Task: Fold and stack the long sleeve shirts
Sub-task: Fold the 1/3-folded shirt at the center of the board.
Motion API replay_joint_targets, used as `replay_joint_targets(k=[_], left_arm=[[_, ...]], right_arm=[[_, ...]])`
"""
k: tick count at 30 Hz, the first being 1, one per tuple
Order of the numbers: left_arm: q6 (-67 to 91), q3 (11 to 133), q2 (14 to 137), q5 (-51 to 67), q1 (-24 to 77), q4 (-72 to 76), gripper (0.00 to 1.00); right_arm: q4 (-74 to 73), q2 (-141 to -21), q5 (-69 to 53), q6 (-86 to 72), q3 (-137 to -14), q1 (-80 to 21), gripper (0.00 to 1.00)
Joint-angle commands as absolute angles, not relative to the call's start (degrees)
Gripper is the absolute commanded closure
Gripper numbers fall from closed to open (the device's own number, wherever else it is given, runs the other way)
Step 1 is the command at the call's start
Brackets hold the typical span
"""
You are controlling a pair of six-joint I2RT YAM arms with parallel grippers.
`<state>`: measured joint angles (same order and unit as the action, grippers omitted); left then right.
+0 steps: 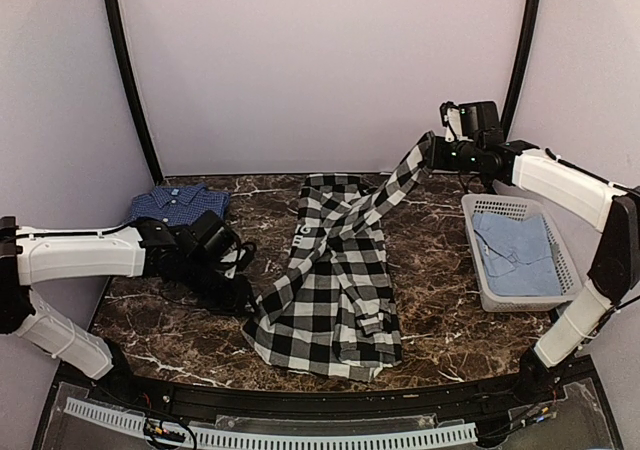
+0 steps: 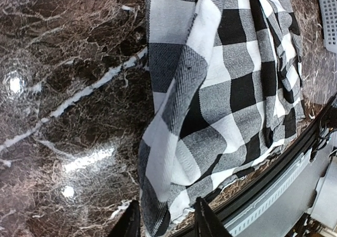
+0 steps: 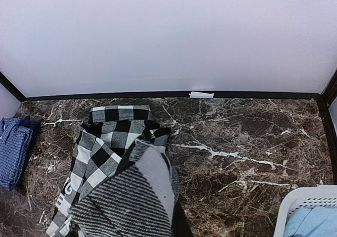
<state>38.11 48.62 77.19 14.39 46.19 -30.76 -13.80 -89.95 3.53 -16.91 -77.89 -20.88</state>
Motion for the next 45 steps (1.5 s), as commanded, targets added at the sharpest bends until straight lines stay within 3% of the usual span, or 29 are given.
replay_joint_targets(k=[1, 8, 16, 27, 45], left_arm=[[37.13, 48.31, 79.14, 15.93, 46.68, -30.48, 0.72], [35.71, 51.33, 79.58, 15.20, 47.65, -32.05, 0.99], [31.19, 60.48, 81.63, 21.43, 51.77, -33.75, 1.00], [25.27, 68.29, 97.33, 35.46, 56.20, -31.63, 1.00], [24.32, 78.76, 114.03, 43.38, 56.31, -31.55, 0.98]], right_arm=[[-12.26, -89.36, 1.57, -17.60, -79.48, -20.74, 1.00], [-12.07, -89.21, -0.18, -17.41, -80.44, -20.76, 1.00], [-12.18, -89.45, -2.04, -15.30, -83.73, -22.69, 1.00], [-12.22, -87.61, -2.15, -11.87, -85.64, -24.52, 1.00], [-6.33, -100.15, -5.66, -9.87, -97.73, -24.57, 1.00]])
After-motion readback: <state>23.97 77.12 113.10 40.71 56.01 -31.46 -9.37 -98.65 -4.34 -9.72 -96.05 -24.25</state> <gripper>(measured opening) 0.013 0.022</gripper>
